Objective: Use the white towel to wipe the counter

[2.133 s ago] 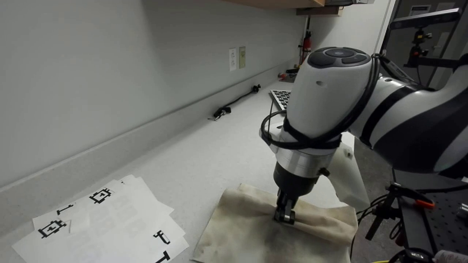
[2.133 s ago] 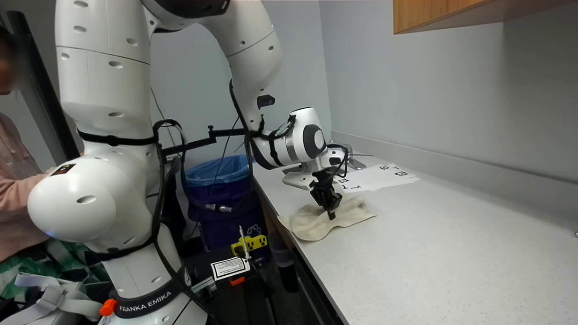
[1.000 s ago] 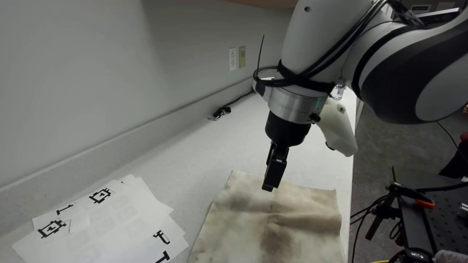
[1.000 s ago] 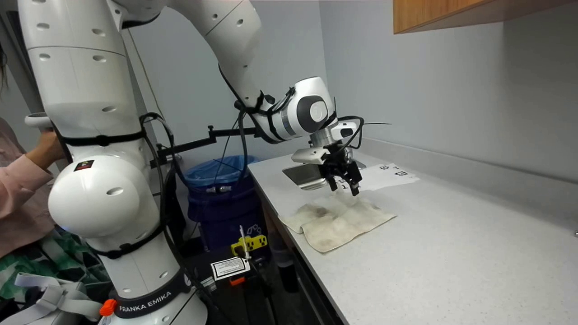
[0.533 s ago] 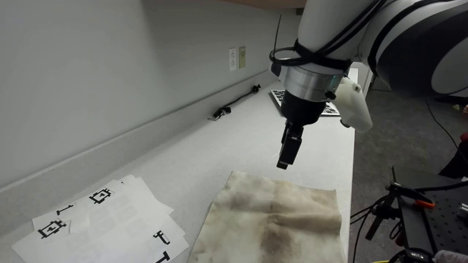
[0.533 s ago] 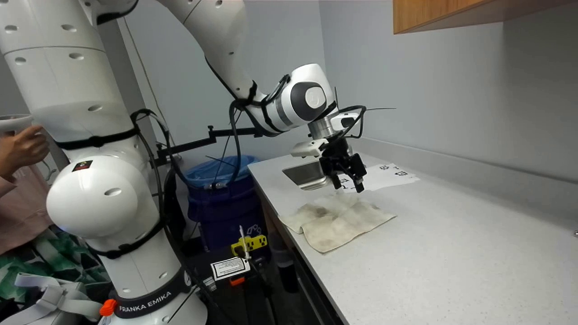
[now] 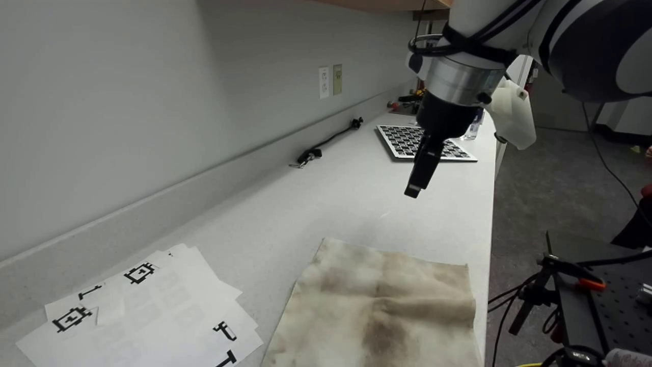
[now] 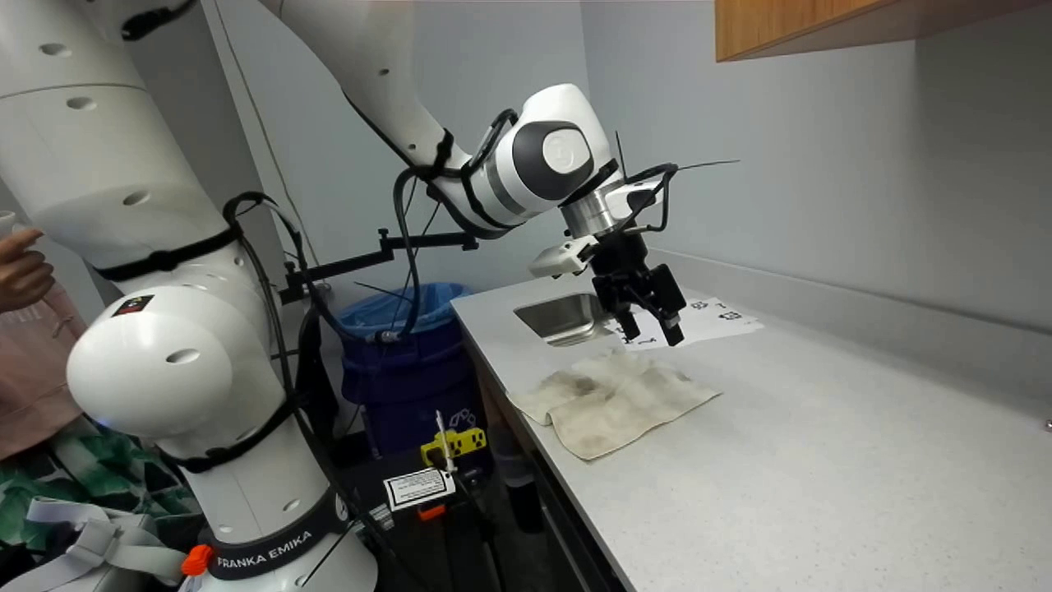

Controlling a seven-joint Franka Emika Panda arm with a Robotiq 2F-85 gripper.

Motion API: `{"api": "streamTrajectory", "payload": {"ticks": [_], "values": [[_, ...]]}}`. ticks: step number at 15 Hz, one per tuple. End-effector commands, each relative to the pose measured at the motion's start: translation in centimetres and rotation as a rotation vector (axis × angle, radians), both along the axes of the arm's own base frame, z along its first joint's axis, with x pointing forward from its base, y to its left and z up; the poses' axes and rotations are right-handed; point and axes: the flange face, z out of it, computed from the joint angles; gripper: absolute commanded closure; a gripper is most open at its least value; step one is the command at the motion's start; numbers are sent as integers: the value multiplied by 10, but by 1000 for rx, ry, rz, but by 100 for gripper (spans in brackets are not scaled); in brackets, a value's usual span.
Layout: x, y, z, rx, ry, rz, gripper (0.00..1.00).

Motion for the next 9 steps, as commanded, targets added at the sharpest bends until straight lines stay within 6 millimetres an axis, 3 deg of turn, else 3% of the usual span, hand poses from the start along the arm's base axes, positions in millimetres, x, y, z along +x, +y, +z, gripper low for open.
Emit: {"api": "streamTrajectory", "payload": {"ticks": [1,9], "values": [[-15,-18,20,-20,-10,-36,0],[-7,-15,11,-12,8,-49,0]]}}
